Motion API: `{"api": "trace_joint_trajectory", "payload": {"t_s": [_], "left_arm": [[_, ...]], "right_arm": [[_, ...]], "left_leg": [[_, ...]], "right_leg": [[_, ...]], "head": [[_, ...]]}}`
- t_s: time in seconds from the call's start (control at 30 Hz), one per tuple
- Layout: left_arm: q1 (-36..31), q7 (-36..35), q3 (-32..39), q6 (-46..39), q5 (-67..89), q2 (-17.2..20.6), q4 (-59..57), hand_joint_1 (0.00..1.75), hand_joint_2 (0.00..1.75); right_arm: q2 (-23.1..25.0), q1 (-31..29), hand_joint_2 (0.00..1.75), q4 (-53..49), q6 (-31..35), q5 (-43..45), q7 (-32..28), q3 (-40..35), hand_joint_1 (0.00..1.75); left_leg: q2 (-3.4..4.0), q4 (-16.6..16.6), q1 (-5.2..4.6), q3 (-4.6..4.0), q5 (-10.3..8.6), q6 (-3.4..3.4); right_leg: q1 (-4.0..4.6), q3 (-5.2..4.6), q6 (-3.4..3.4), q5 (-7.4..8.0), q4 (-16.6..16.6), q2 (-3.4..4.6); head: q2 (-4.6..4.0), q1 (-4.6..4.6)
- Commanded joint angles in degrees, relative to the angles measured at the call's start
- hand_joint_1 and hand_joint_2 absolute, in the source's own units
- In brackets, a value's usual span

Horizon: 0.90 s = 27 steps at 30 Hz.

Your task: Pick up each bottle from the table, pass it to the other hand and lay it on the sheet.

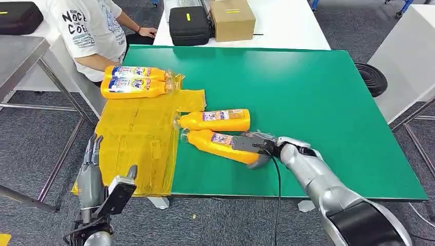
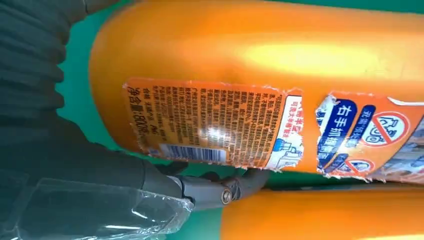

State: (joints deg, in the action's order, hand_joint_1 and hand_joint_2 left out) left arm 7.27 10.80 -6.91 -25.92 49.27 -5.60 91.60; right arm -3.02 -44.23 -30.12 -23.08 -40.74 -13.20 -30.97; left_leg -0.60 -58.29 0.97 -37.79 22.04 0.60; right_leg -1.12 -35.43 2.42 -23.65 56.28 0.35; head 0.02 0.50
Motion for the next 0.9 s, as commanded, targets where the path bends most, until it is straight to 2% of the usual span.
{"api": "trace_joint_trajectory", "payload": {"t_s": [0.03,0.07,0.1,0.13,0.2,0.3,0.67,0.9], "left_arm": [[-1.1,0.2,1.4,-0.2,-0.1,0.8,-3.8,0.00,1.75],[-1.0,0.2,1.4,-0.2,-0.1,0.8,-3.8,0.00,1.75],[-0.8,0.3,1.5,-0.3,-0.1,0.9,-3.7,0.00,1.75],[-0.7,0.3,1.5,-0.4,-0.1,0.9,-3.6,0.00,1.75],[-0.5,0.3,1.6,-0.5,-0.1,0.9,-3.4,0.00,1.75],[-0.6,0.3,1.7,-0.7,0.0,1.0,-3.7,0.00,1.75],[-0.6,0.3,1.7,-0.8,0.0,1.0,-3.7,0.00,1.75],[-1.0,0.1,1.6,-0.3,0.6,0.6,-4.0,0.00,1.75]], "right_arm": [[0.1,-3.6,1.75,5.0,0.6,0.6,-0.3,-3.4,0.14],[0.2,-3.7,1.75,4.9,0.6,0.6,-0.3,-3.4,0.58],[0.5,-3.7,1.75,4.9,1.1,1.0,-0.6,-3.4,1.22],[0.6,-3.8,1.75,4.9,1.1,1.2,-0.6,-3.5,1.43],[0.9,-3.6,1.75,4.9,1.7,1.5,-0.6,-3.4,1.47],[1.0,-2.5,1.75,4.2,3.3,2.5,-1.3,-3.3,1.75],[1.0,-2.4,1.75,4.1,3.5,2.7,-1.5,-3.3,1.75],[0.9,-0.3,1.75,2.3,5.2,5.5,-4.4,-2.7,1.73]], "left_leg": [[0.09,0.0,-0.04,0.20,0.08,0.01],[0.09,0.0,-0.05,0.28,0.11,0.02],[0.06,0.0,-0.04,0.17,0.05,0.01],[0.09,0.0,-0.04,0.26,0.10,0.02],[0.12,0.0,-0.05,0.25,0.11,0.02],[0.08,0.0,-0.02,0.12,0.06,0.00],[0.08,0.1,-0.03,0.20,0.09,0.01],[0.05,0.1,-0.03,0.26,0.11,0.01]], "right_leg": [[-0.01,0.16,-0.10,-0.07,0.0,0.02],[-0.01,0.25,-0.13,-0.11,0.0,0.01],[-0.02,0.13,-0.09,-0.05,0.0,0.00],[-0.01,0.22,-0.12,-0.09,0.0,0.01],[-0.02,0.20,-0.13,-0.09,0.0,0.04],[0.00,0.10,-0.09,-0.04,0.0,0.04],[0.00,0.16,-0.12,-0.09,0.0,0.01],[0.01,0.24,-0.14,-0.12,-0.1,-0.03]], "head": [[0.00,0.00],[0.00,0.00],[0.00,0.00],[0.00,0.00],[0.00,0.00],[0.00,0.00],[0.00,0.00],[0.00,0.00]]}}
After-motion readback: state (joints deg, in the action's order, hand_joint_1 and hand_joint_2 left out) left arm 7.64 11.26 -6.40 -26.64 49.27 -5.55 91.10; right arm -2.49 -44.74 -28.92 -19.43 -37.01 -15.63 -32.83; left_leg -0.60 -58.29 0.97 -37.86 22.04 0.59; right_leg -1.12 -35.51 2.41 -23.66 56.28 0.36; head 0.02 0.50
